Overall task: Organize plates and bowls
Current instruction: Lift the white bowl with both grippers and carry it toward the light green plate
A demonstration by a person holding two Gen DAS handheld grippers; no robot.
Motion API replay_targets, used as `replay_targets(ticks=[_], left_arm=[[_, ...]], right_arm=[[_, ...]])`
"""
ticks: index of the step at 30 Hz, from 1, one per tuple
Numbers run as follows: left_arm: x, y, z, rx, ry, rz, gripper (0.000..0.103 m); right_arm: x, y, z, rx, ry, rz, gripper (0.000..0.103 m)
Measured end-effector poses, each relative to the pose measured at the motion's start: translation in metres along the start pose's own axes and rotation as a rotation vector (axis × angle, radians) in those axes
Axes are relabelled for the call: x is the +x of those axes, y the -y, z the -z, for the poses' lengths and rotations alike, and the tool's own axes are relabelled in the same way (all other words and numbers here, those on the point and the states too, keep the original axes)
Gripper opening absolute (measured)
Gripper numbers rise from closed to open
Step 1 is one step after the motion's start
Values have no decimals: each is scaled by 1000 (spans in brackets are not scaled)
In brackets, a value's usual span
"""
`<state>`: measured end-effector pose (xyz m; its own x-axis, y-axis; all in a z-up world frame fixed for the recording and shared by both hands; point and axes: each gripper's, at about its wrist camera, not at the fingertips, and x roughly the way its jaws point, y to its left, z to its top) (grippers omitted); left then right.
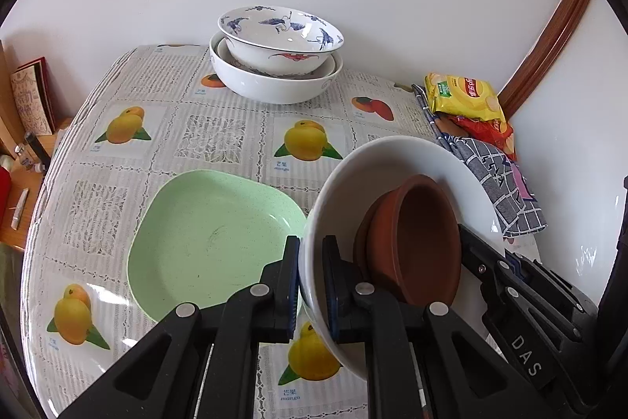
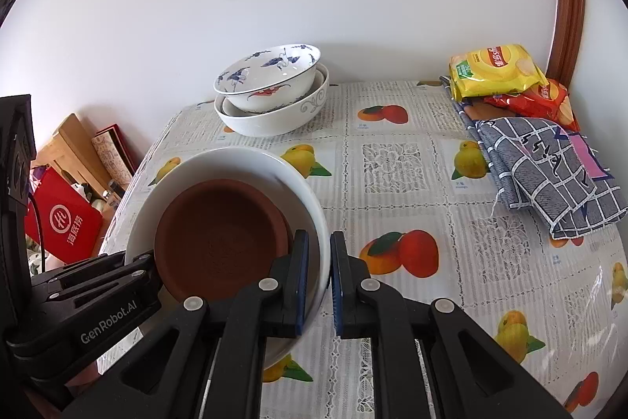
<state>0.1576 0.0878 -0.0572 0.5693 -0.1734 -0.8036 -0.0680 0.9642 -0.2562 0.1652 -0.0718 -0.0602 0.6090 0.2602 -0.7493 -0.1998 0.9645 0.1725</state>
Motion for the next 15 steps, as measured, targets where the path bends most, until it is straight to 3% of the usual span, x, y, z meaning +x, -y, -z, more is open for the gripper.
replay_targets(ticks=[15], left_arm=[[-4, -34, -2, -42, 9, -21, 12]], right_arm=[[16, -31, -1, -30, -13, -29, 11]])
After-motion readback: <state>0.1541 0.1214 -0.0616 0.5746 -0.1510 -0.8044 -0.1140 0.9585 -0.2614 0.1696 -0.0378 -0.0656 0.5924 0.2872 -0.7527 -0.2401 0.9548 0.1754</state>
